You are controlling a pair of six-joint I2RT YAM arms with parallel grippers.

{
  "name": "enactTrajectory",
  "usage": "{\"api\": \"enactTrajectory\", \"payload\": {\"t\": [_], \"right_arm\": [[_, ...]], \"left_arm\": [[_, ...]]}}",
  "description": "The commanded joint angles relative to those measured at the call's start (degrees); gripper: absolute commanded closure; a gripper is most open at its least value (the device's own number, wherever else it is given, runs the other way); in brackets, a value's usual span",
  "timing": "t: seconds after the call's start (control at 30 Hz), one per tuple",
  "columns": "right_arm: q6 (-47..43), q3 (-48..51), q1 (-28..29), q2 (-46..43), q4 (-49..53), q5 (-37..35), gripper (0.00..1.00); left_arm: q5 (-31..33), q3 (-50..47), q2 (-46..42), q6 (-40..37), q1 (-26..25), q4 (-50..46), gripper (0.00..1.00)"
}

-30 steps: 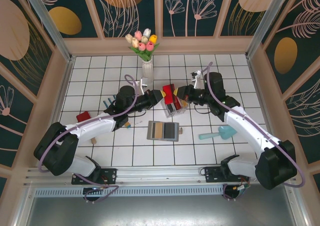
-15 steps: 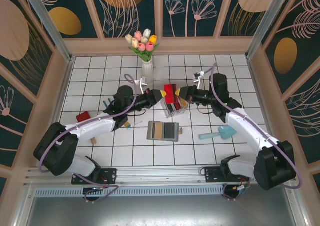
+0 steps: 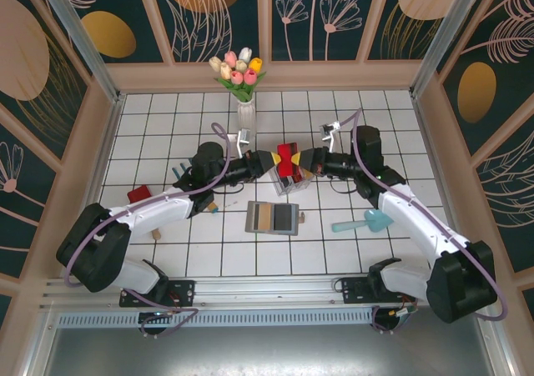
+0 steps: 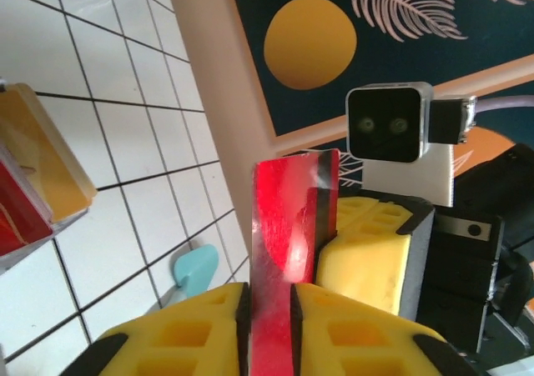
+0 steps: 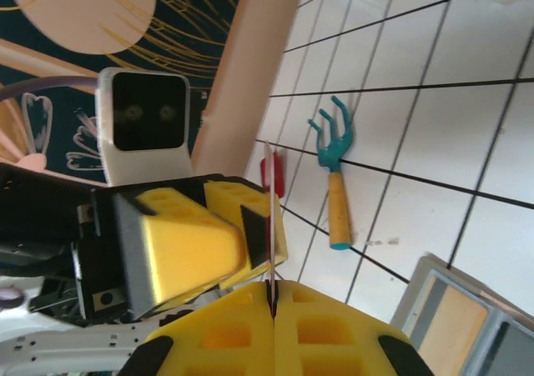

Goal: Put the credit cards into the card holder
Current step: Pick up the credit card from the storage box, then flip over the card slot in the card holder.

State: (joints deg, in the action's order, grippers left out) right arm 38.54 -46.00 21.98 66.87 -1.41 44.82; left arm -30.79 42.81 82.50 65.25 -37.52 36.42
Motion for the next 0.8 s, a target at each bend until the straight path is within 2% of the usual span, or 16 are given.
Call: {"api": "enactTrajectory", "payload": {"t": [0.0, 0.07, 0.13, 0.3, 0.47, 0.77], "right_arm": [[-5.34, -1.88, 1.93, -1.02, 12.23, -12.25, 0.97], [-6.16, -1.74, 5.32, -0.82, 17.62, -20.93, 0.97], [-4.18, -0.2, 10.07, -0.45, 19.4, -26.99, 0.98], [3.23, 4.39, 20.69, 0.66, 21.46, -41.12, 0.99], [7.58, 9.66, 23.71, 1.96, 18.11, -44.13, 0.99], [7.87, 11.3, 23.9, 4.51, 15.21, -45.43, 0.99]], "left_arm": [[6.68, 2.13, -2.42, -6.14, -0.27, -13.18, 0.48], [13.81, 2.48, -3.24, -9.01, -0.24, -24.42, 0.39], [18.96, 2.44, -3.29, -11.83, -0.27, -33.17, 0.36], [21.29, -3.46, -4.83, -12.35, -0.35, -37.26, 0.31], [21.95, -6.7, -4.0, -13.36, -0.37, -39.96, 0.3], [19.27, -7.56, 0.23, -14.44, -0.62, -38.43, 0.31]]}}
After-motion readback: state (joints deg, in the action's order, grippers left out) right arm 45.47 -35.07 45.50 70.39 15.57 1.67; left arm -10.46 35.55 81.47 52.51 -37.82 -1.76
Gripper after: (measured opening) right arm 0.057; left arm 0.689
